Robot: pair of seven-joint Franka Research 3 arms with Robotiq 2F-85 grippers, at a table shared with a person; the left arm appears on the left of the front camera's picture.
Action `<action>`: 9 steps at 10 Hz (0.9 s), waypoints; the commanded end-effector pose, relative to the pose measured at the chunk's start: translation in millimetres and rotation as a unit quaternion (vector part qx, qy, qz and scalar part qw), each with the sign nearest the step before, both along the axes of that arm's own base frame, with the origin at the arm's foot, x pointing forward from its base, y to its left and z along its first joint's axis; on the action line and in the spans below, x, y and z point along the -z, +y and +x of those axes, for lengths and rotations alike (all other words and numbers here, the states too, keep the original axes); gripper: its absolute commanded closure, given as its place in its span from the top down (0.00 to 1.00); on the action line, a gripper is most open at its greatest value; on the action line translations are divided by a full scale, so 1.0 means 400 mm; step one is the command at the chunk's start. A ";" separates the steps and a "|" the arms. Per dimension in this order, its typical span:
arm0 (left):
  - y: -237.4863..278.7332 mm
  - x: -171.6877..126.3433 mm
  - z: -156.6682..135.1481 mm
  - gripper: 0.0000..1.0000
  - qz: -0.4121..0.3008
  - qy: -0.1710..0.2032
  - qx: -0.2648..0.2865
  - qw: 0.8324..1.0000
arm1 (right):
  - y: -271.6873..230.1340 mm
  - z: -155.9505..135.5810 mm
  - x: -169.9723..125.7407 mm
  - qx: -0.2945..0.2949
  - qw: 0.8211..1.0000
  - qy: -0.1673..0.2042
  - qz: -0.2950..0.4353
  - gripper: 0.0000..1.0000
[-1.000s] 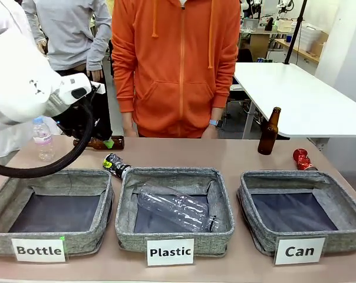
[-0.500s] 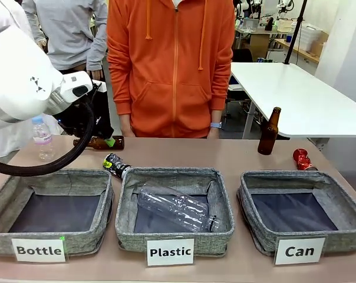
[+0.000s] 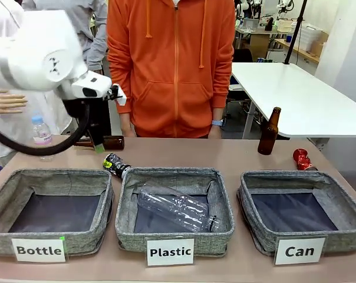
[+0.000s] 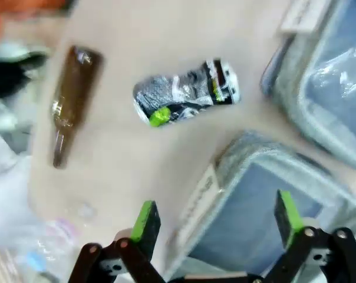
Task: Sort the can waste into the basket.
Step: Pick up the can waste from the table and place it in the right Fabric basket.
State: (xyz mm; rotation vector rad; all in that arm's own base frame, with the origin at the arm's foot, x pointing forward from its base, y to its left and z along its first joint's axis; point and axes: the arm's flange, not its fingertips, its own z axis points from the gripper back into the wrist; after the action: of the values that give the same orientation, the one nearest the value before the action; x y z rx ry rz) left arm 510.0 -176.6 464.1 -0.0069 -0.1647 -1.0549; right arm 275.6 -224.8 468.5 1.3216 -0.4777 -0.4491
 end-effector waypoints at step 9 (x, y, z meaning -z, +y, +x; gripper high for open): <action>-0.047 0.041 0.124 1.00 0.064 -0.016 0.520 0.852 | -0.005 -0.001 -0.005 -0.004 1.000 -0.010 -0.005 1.00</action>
State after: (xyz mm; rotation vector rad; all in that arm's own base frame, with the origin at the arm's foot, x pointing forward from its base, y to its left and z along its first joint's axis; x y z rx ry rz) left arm 555.5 -190.2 448.2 0.0535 -0.0763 -2.1721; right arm 275.4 -225.0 468.6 1.3213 -0.4781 -0.4496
